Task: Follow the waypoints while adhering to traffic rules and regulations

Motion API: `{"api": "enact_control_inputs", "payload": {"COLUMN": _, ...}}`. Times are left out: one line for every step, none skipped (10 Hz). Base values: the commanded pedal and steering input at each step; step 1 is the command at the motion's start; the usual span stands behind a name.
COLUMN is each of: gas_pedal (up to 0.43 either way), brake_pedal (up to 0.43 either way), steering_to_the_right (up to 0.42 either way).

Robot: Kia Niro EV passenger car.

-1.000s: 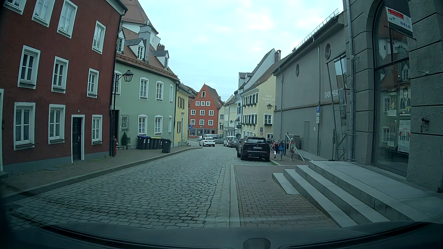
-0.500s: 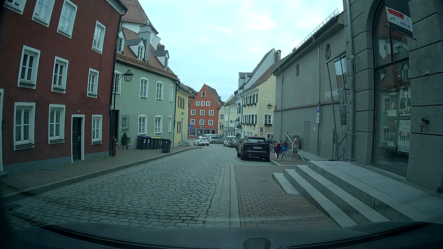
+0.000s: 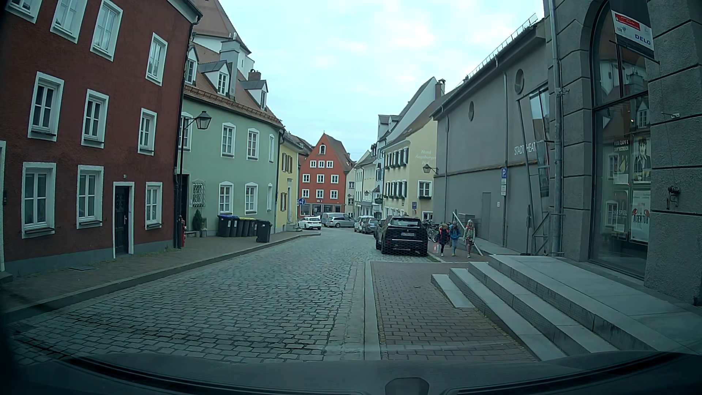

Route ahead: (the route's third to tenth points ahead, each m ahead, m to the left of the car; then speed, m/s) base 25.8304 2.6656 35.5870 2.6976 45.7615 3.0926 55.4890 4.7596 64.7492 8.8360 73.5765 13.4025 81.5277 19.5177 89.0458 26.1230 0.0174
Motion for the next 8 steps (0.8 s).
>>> {"api": "enact_control_inputs", "payload": {"gas_pedal": 0.000, "brake_pedal": 0.293, "steering_to_the_right": -0.220}}
{"api": "enact_control_inputs", "payload": {"gas_pedal": 0.000, "brake_pedal": 0.293, "steering_to_the_right": -0.220}}
{"api": "enact_control_inputs", "payload": {"gas_pedal": 0.000, "brake_pedal": 0.293, "steering_to_the_right": -0.220}}
{"api": "enact_control_inputs", "payload": {"gas_pedal": 0.000, "brake_pedal": 0.293, "steering_to_the_right": -0.220}}
{"api": "enact_control_inputs", "payload": {"gas_pedal": 0.000, "brake_pedal": 0.293, "steering_to_the_right": -0.220}}
{"api": "enact_control_inputs", "payload": {"gas_pedal": 0.000, "brake_pedal": 0.299, "steering_to_the_right": -0.220}}
{"api": "enact_control_inputs", "payload": {"gas_pedal": 0.000, "brake_pedal": 0.293, "steering_to_the_right": -0.220}}
{"api": "enact_control_inputs", "payload": {"gas_pedal": 0.000, "brake_pedal": 0.293, "steering_to_the_right": -0.220}}
